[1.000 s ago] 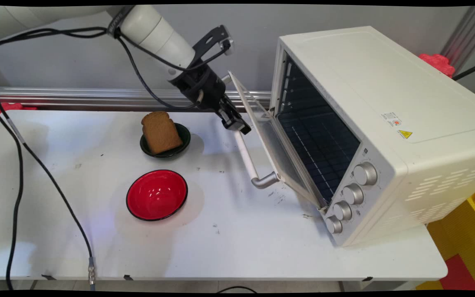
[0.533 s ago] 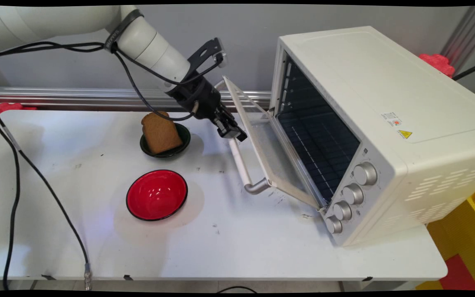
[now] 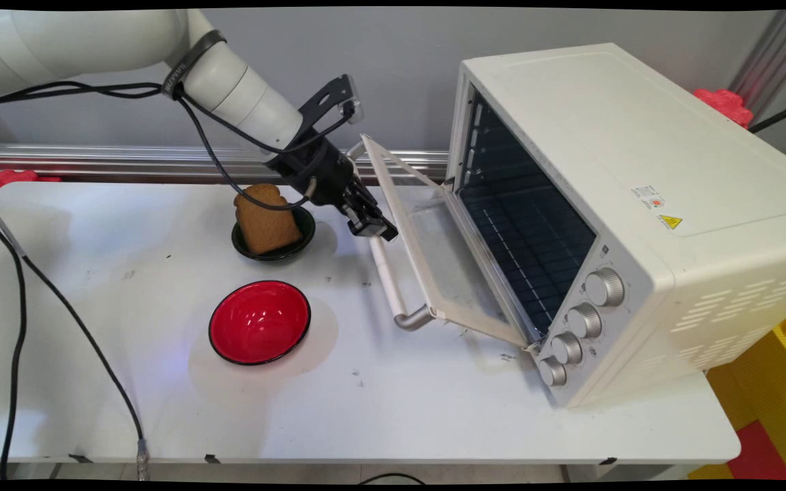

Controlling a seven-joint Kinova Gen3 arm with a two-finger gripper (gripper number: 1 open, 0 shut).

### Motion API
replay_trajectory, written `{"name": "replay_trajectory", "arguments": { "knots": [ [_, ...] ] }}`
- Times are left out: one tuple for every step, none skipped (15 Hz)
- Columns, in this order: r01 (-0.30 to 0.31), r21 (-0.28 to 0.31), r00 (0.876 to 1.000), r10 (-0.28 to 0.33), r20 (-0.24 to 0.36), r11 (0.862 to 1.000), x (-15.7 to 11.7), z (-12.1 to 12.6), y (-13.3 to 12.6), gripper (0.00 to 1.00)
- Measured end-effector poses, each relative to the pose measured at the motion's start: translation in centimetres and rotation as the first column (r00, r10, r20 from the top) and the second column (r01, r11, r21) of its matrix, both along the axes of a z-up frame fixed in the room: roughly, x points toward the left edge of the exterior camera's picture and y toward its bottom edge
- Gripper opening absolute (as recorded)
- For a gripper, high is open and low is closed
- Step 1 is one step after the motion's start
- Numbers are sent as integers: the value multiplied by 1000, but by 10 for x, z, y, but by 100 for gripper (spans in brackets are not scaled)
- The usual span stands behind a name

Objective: Open the oven

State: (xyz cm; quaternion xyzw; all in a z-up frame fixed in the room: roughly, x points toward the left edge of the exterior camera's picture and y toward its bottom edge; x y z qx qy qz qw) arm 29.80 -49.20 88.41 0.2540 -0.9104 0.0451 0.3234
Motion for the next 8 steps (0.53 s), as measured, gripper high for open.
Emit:
{"name": "replay_trajectory", "arguments": {
  "knots": [
    [2,-1,1000,-2,-1,1000,1,-2,1,0],
    [4,-2,1000,-4,-1,1000,2,-5,2,0],
    [6,-2,1000,-6,-3,1000,3,-7,3,0],
    [9,-3,1000,-9,-4,1000,3,-9,3,0],
    [11,-5,1000,-11,-5,1000,4,-12,4,0],
    [14,-6,1000,-14,-7,1000,4,-15,5,0],
    [16,-8,1000,-16,-8,1000,4,-17,5,0],
    [18,-9,1000,-18,-10,1000,4,-20,5,0]
  ]
}}
